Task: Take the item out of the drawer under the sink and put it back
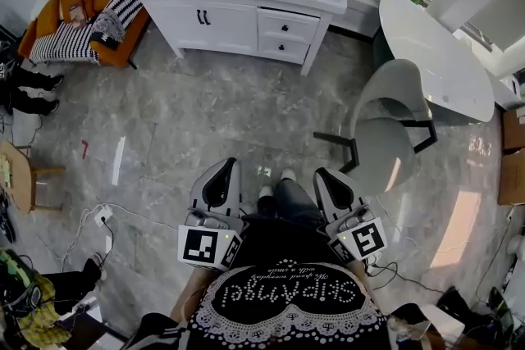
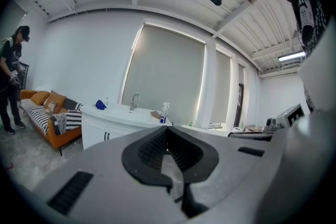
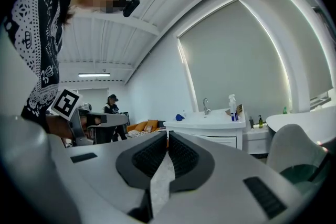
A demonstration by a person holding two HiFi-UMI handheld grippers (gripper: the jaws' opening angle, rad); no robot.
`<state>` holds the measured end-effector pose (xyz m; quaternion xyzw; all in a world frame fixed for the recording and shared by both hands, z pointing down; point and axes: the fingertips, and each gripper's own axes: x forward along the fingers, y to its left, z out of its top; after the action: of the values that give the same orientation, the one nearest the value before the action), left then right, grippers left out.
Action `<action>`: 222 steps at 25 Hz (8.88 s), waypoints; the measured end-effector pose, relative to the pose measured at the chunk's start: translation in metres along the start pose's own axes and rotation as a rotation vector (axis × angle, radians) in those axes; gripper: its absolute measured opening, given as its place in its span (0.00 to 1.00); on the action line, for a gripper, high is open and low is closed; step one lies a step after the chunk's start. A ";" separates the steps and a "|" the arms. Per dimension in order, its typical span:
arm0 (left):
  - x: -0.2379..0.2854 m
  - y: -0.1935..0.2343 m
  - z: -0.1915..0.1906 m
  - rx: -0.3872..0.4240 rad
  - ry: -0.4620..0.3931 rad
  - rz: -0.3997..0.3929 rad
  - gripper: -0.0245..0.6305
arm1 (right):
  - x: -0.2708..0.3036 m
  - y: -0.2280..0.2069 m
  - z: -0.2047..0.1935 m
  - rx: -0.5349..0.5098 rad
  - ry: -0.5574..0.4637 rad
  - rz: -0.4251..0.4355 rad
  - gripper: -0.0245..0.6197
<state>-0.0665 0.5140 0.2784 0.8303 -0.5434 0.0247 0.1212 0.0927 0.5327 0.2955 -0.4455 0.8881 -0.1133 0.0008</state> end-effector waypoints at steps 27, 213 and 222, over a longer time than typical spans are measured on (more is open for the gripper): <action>0.153 0.018 0.033 -0.021 -0.020 0.069 0.04 | 0.106 -0.121 0.041 -0.005 0.005 0.108 0.07; 0.456 0.227 0.107 -0.069 0.095 -0.207 0.04 | 0.419 -0.271 0.073 -0.019 0.082 -0.220 0.07; 0.461 0.218 0.093 -0.082 0.148 -0.218 0.04 | 0.434 -0.295 0.049 -0.061 0.144 -0.219 0.07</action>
<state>-0.0845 -0.0027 0.3057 0.8746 -0.4401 0.0505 0.1971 0.0695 0.0089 0.3502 -0.5301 0.8350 -0.1174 -0.0888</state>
